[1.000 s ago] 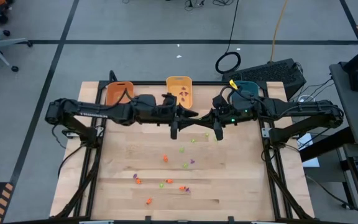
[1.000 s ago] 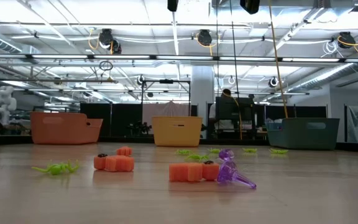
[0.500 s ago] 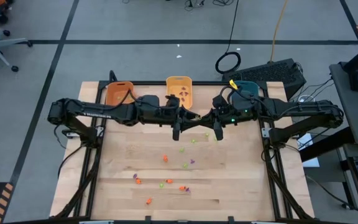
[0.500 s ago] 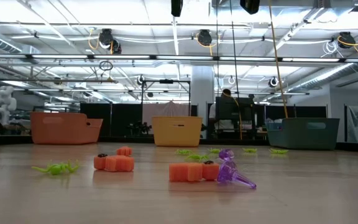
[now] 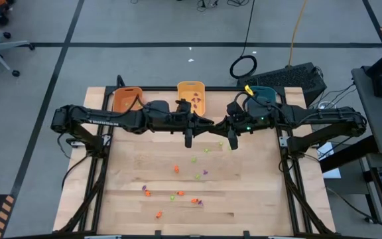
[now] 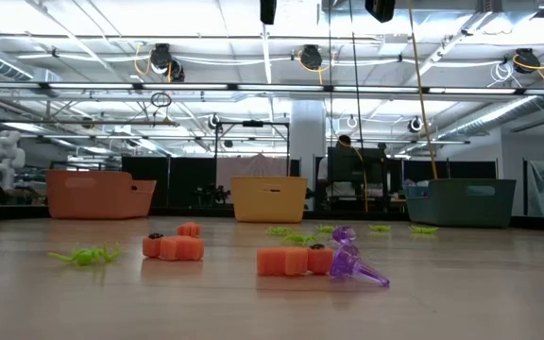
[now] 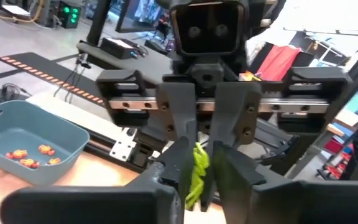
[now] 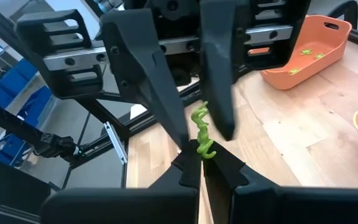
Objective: Sort Halloween decoration
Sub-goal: Put the green spider toy into the orange bin
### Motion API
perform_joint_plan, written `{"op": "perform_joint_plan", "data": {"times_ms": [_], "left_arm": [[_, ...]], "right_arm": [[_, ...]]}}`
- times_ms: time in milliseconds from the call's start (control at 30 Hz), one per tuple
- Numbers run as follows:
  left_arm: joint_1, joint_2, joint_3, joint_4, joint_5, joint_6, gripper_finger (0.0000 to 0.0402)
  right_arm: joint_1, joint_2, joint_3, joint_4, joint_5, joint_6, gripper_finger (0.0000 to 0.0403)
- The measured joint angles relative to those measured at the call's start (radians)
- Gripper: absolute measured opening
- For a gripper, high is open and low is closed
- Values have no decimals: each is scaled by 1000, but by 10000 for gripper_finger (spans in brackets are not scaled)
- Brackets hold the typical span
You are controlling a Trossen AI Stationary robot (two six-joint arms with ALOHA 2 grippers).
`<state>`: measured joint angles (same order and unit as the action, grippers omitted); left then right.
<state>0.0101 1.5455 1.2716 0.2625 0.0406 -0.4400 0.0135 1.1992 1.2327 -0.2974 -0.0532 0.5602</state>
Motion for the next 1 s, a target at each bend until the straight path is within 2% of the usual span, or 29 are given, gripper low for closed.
{"op": "perform_joint_plan", "data": {"times_ms": [333,633,733,1000], "left_arm": [[1,0,0,-17,28,-2,6],[2,0,0,-16,31,-2,4],[2,0,0,-17,35,-1,4],[12,-4,-2,-22,41,-4,4]], "right_arm": [[1,0,0,-5,-4,0,0],[1,0,0,-3,-3,17,5],[1,0,0,-6,-2,29,31],[0,0,0,-65,8,29,137]]}}
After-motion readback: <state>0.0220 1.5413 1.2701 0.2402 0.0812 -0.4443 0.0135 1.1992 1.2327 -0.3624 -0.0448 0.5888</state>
